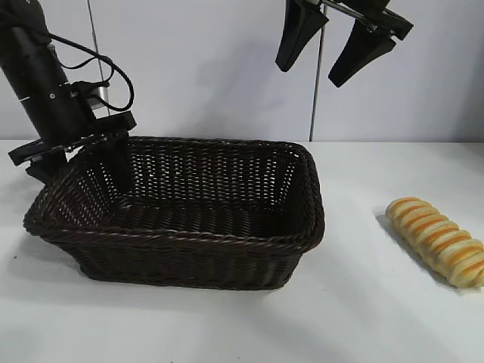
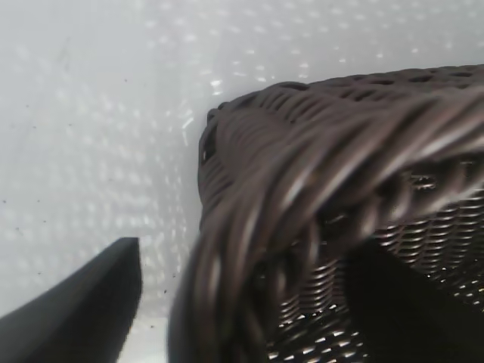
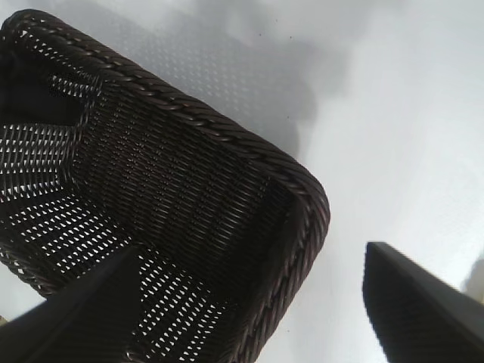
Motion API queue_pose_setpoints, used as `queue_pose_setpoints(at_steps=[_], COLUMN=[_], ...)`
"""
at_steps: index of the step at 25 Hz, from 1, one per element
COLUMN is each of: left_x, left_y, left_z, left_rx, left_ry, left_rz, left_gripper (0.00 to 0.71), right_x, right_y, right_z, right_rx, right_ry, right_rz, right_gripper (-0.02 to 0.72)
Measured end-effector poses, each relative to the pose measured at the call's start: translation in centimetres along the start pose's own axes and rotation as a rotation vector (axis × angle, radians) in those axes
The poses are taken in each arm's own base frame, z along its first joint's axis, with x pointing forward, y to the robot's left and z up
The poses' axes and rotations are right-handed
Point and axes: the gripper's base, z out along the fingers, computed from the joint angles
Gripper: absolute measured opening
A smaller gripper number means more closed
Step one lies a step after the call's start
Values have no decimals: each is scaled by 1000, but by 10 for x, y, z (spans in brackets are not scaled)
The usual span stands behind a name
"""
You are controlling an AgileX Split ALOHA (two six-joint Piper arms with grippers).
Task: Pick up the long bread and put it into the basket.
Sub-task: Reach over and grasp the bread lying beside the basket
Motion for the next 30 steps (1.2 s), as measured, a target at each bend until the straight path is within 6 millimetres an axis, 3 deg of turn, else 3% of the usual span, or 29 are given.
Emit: queue_pose_setpoints(at_steps=[6, 12, 16, 25, 30], left_x=[6, 13, 14, 28, 30], left_y=[-13, -33, -38, -43, -41], left_z=[-56, -86, -85, -45, -39], left_rx=[43, 140, 172, 205, 212], left_ry=[-132, -198, -199, -128, -132], left_rz=[-5, -28, -34, -83, -100], left_gripper=[574, 574, 573, 571, 571], right_x=[0, 0, 0, 0, 0], right_y=[0, 0, 0, 0, 0], right_z=[0, 0, 0, 0, 0], right_rx=[0, 0, 0, 0, 0], right_ry=[0, 0, 0, 1, 1], right_rz=[11, 17, 18, 18, 18], right_gripper=[582, 582, 582, 582, 582])
